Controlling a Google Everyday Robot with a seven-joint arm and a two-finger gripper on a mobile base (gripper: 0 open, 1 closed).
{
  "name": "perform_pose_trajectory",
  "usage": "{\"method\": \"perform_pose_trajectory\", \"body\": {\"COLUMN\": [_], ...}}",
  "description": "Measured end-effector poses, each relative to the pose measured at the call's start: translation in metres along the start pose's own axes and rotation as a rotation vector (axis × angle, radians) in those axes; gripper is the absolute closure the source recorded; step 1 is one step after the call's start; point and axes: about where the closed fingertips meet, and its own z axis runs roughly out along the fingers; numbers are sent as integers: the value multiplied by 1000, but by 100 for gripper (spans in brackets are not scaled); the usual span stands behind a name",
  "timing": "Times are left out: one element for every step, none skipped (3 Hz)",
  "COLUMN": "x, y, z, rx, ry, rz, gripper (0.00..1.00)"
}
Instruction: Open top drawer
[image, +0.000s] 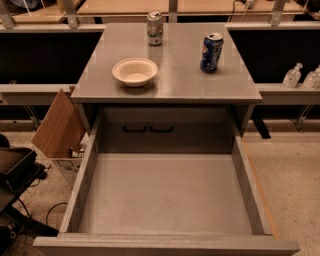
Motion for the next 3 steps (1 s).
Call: {"method": "perform_pose_trajectory", "body": {"x": [2, 2, 1], "y": [7, 7, 8], "z": [-28, -29, -28], "rx": [78, 82, 81], "ry": [-22, -22, -22], "rz": [-42, -43, -44], "gripper": [100, 80, 59]}}
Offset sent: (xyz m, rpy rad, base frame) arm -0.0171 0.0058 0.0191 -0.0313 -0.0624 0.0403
